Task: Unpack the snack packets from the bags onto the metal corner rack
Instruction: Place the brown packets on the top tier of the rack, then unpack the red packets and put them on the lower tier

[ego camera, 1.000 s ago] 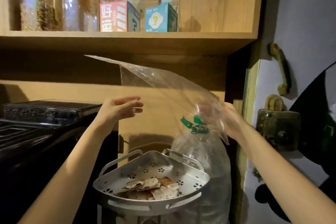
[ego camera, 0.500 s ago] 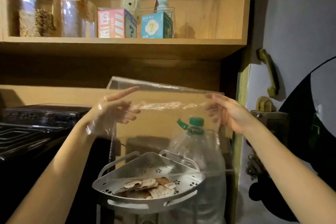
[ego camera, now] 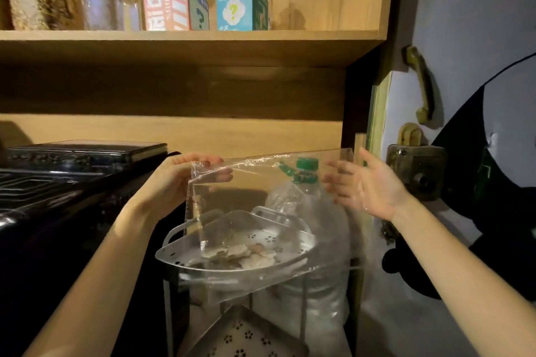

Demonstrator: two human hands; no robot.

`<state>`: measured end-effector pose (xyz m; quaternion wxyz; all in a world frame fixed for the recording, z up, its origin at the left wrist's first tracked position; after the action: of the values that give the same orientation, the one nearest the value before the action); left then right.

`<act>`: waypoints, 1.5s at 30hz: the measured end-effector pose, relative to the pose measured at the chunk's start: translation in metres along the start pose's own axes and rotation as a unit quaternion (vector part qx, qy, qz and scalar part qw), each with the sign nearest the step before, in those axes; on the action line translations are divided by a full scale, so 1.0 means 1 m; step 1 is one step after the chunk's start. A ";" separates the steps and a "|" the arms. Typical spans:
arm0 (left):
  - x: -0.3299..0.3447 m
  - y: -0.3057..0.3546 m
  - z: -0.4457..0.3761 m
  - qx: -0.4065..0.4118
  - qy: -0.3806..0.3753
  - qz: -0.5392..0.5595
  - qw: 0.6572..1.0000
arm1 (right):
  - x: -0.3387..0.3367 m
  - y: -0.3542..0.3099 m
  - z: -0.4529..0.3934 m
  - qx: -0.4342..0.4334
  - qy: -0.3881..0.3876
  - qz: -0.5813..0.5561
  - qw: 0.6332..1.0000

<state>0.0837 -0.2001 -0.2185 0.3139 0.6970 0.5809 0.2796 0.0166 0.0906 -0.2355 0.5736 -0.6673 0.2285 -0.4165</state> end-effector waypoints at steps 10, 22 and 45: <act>0.034 -0.017 0.055 -0.126 -0.142 0.307 0.932 | -0.018 0.041 0.036 0.022 0.124 0.185 0.975; 0.110 -0.089 0.139 -0.262 -0.308 -0.003 0.915 | 0.017 0.101 0.069 0.170 -0.015 0.369 0.914; 0.049 -0.180 0.380 -0.459 0.187 0.016 0.868 | 0.021 0.407 0.109 0.292 0.145 0.001 0.945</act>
<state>0.2650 -0.1721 -0.6003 0.4799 0.4179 0.4237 0.6446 0.1874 0.0403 -0.6184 0.7046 -0.4023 0.1784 -0.5566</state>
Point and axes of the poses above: each hand's wrist, its own z-axis away from the middle knuckle, its own x-axis out of the palm, y = z × x, the point moved 6 cm from there along -z, towards the middle knuckle, and after that the axes turned 12 degrees about x, right-handed, at the moved point
